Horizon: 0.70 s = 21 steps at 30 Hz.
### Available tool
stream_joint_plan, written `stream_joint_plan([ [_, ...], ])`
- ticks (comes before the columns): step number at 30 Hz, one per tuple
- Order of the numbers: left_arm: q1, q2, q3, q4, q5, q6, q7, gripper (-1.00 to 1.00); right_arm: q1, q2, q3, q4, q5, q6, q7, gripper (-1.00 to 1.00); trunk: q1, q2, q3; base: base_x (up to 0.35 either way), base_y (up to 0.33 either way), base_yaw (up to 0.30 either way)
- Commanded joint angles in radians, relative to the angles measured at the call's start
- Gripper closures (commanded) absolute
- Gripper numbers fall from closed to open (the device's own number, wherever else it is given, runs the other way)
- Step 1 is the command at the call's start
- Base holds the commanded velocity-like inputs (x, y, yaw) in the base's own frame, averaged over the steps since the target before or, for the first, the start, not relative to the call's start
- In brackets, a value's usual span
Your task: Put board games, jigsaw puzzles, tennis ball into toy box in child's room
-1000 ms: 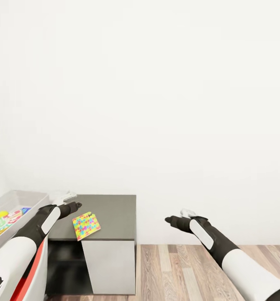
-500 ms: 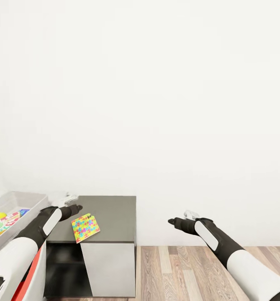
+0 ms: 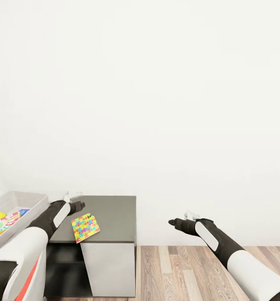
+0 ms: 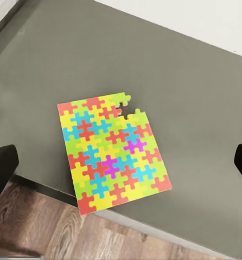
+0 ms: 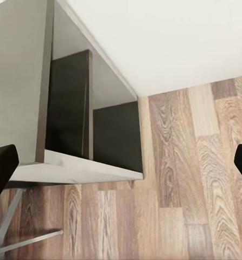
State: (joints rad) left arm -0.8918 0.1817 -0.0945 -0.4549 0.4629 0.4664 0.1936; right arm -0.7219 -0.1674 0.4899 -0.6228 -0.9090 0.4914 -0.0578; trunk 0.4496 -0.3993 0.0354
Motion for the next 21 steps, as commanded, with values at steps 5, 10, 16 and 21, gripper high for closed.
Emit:
stream_joint_plan([
  [5,-0.01,-0.008,-0.008,-0.001,0.005,-0.024,0.01,-1.0,-0.001,-0.001,0.008,-0.002,-0.008,0.001,-0.007,-1.0,0.0,-0.001,-0.004,0.0,0.0,0.0],
  [10,-0.013,-0.011,-0.008,-0.005,-0.018,-0.038,0.01,-1.0,-0.001,-0.001,0.01,-0.002,-0.008,0.001,-0.007,-1.0,0.0,-0.001,-0.009,0.0,0.0,0.0],
  [16,-0.022,-0.021,-0.008,-0.016,-0.053,-0.044,0.009,-1.0,-0.001,0.0,0.011,-0.002,-0.008,0.001,-0.007,-1.0,0.0,-0.001,-0.017,0.0,0.0,0.0],
  [21,-0.023,-0.028,-0.008,-0.017,-0.084,-0.046,0.006,-1.0,-0.001,0.002,0.013,-0.003,-0.007,0.001,-0.007,-1.0,0.0,-0.001,-0.025,0.0,0.0,0.0],
])
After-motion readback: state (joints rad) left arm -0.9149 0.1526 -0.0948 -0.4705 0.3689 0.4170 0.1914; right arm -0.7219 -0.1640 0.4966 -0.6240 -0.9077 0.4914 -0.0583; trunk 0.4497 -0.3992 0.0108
